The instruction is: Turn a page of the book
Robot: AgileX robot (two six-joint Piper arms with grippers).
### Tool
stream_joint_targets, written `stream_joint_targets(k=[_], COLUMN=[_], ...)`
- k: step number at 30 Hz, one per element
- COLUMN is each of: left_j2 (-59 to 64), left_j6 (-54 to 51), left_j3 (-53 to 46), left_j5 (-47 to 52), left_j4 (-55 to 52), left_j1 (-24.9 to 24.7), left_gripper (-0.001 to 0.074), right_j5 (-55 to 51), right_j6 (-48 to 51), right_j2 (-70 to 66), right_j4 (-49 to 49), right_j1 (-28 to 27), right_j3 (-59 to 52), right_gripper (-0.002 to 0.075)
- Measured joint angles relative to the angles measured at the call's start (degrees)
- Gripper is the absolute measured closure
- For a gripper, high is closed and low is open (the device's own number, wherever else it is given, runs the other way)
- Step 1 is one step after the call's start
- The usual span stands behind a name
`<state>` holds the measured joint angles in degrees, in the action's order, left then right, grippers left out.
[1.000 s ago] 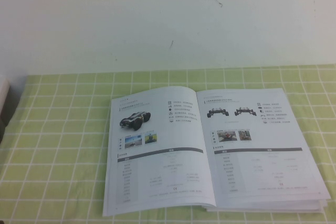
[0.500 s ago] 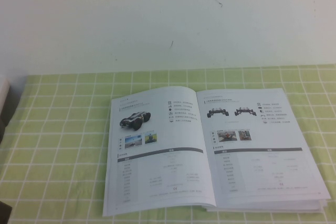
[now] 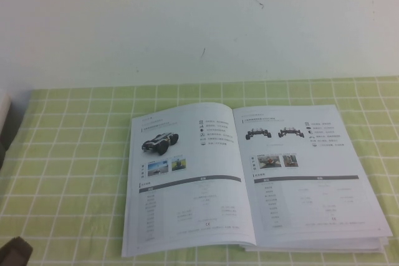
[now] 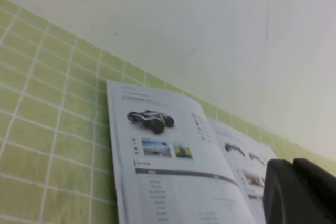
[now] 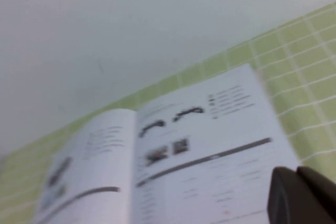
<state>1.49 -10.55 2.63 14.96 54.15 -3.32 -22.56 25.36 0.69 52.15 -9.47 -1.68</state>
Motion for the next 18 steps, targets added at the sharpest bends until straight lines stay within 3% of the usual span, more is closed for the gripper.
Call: stream_joint_targets(k=[6,13,18], left_j2=[17.4,36.7,47.6], left_j6=[-12.7,-33.5,-41.3], left_j3=[16.8,31.6,36.7], left_j5=[15.4,27.5,26.9], left_j4=[-2.7,0.6,-0.5], left_j1=[0.0,-0.5,-4.4], left_gripper=[0.0738,0.0738,0.0738], right_j5=[-1.2,2.4,1.4], right_j6=[0.3,3.8,19.2], right_j2=[0.0,0.0,0.0], right_j4=[18.8,19.8,19.7], right_j1=[0.0,0.0,0.0], right_j3=[0.0,0.0,0.0], right_gripper=[0.0729,0.0729,0.0729])
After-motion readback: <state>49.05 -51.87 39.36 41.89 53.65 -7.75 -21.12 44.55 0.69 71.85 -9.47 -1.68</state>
